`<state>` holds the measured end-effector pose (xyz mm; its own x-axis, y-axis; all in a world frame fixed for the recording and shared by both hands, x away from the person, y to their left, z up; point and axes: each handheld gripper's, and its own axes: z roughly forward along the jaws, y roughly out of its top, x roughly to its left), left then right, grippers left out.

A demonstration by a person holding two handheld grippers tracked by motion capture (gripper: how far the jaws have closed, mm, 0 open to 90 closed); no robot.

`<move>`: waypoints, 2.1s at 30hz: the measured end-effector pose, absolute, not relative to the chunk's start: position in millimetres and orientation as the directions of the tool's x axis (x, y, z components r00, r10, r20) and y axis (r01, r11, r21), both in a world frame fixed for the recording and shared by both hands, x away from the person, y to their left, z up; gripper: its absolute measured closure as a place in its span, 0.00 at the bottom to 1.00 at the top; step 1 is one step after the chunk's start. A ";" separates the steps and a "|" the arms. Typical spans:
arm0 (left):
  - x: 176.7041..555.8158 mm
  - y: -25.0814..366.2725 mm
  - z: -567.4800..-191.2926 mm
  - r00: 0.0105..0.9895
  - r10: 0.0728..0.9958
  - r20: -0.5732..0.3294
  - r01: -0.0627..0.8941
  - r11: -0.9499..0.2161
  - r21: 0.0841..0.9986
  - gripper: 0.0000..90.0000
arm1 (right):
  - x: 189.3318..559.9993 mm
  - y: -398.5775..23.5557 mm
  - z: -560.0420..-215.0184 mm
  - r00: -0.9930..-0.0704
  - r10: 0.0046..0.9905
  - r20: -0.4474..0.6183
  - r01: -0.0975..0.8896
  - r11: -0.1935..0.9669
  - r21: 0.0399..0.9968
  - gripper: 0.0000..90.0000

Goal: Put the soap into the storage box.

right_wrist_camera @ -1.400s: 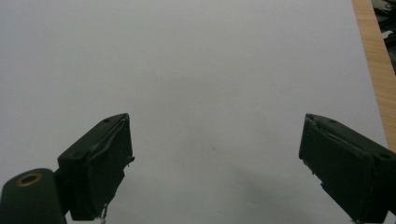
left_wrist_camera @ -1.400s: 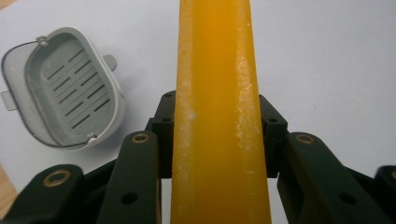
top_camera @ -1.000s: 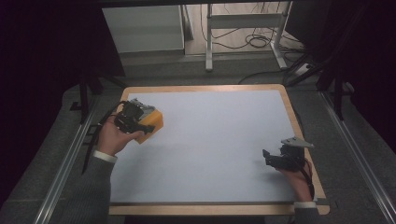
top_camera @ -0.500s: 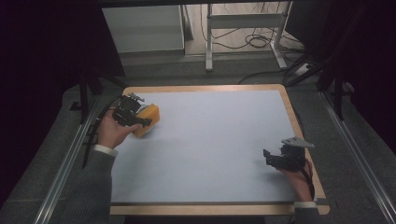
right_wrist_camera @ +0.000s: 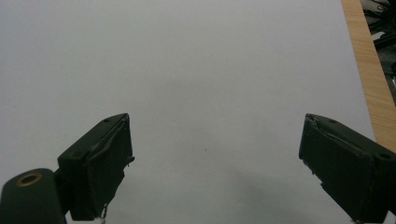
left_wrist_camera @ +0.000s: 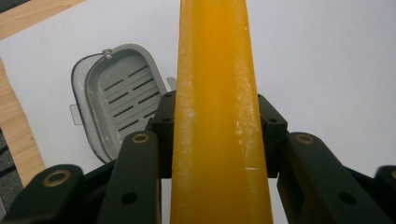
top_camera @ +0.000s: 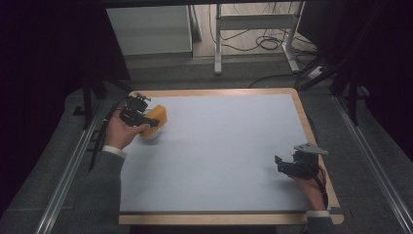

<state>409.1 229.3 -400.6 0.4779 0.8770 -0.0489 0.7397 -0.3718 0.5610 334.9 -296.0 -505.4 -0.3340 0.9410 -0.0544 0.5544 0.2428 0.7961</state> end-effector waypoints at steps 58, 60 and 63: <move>472.3 264.1 -444.0 0.231 0.961 -0.150 0.840 -0.120 0.529 0.68 | 336.1 -299.5 -508.2 -0.314 0.947 -0.063 0.563 0.239 0.791 0.11; 473.6 264.9 -448.7 0.215 0.964 -0.155 0.841 -0.102 0.532 0.68 | 336.3 -299.7 -508.5 -0.314 0.947 -0.064 0.563 0.240 0.791 0.11; 474.3 264.2 -454.1 0.209 0.967 -0.149 0.845 -0.101 0.525 0.68 | 336.5 -299.5 -508.7 -0.315 0.947 -0.063 0.563 0.240 0.791 0.11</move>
<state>474.3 264.2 -454.1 0.2086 0.9666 -0.1492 0.8450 -0.1014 0.5250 336.5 -299.5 -508.7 -0.3152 0.9469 -0.0634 0.5626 0.2402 0.7910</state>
